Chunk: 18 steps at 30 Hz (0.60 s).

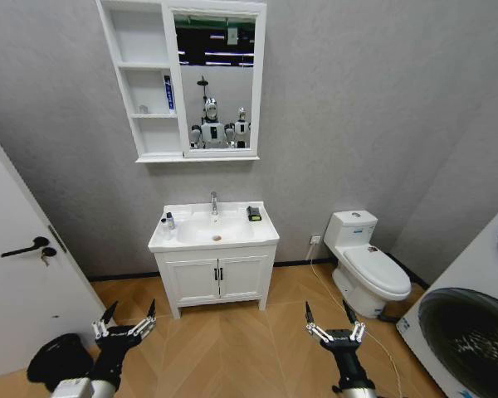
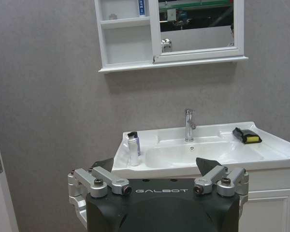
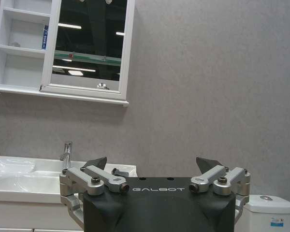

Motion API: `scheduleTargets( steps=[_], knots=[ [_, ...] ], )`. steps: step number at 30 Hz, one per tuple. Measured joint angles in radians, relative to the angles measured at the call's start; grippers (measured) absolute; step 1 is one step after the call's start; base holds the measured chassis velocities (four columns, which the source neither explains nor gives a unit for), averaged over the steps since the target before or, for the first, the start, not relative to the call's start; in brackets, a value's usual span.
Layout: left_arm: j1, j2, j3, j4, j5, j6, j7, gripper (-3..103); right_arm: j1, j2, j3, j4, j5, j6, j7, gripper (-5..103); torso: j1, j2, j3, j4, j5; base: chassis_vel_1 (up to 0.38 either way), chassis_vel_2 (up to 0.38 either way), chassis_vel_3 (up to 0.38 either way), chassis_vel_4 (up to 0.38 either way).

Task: Move facial cleanser and shampoo from washbasin to cabinet, then wipe washbasin with towel.

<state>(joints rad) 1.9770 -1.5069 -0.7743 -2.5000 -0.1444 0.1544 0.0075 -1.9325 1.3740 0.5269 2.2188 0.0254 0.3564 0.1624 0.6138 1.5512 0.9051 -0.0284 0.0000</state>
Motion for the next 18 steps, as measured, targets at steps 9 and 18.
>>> scheduleTargets(
  steps=[9,18],
  knots=[
    [0.003,-0.002,0.004,0.0,0.005,-0.001,0.0,97,-0.007,0.0,-0.003,0.005,0.0,0.004,0.0,100,0.001,0.0,0.0,0.0,-0.0003,-0.198,0.209,0.198,-0.201],
    [0.006,0.001,0.004,0.0,0.005,-0.001,0.0,97,-0.007,-0.006,-0.011,0.006,-0.003,0.005,-0.005,100,0.0,0.0,0.0,-0.0002,-0.0002,-0.289,0.277,0.29,-0.291]
  ],
)
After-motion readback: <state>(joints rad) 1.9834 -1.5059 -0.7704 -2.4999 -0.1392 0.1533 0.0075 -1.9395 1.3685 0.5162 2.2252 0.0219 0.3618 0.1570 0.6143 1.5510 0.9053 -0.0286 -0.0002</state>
